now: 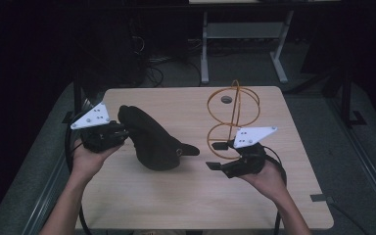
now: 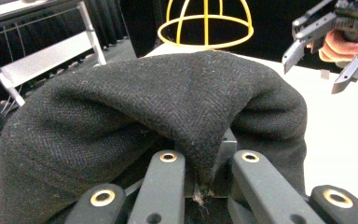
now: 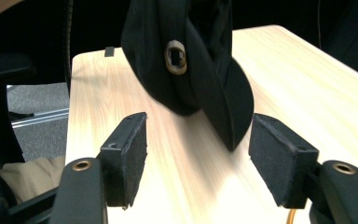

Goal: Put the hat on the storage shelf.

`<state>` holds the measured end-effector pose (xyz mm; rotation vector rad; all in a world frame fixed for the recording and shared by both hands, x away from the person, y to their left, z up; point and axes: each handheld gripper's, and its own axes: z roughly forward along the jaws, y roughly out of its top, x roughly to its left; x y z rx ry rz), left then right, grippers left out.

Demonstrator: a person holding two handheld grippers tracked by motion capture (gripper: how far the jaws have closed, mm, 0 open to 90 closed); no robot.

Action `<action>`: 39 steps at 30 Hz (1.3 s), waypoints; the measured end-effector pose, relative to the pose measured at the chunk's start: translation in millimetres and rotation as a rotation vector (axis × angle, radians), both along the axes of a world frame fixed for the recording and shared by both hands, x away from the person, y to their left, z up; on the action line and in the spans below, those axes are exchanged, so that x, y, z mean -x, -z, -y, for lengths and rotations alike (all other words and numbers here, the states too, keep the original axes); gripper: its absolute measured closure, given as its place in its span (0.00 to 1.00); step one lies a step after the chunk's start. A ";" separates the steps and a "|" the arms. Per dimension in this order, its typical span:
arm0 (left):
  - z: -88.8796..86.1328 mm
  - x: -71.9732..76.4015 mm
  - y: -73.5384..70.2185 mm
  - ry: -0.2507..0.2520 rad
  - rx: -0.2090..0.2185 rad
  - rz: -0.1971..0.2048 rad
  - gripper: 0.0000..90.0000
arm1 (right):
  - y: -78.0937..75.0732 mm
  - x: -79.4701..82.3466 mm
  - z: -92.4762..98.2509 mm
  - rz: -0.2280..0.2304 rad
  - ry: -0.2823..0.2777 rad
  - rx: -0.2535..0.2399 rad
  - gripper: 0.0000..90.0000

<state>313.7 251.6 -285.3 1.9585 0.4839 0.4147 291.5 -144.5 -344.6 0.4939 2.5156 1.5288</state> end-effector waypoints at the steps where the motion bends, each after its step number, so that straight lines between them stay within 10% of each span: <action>1: 0.7 -0.7 -1.5 0.003 -0.002 0.000 0.95 | 1.4 1.5 2.7 -0.007 0.005 -0.004 0.39; 22: 27.4 -20.5 -24.5 0.084 -0.021 -0.003 0.95 | 55.8 11.7 75.9 -0.031 0.243 0.044 0.34; 39: 75.2 -43.1 -48.8 0.192 -0.057 -0.001 0.95 | 67.9 6.8 100.8 -0.033 0.353 0.073 0.31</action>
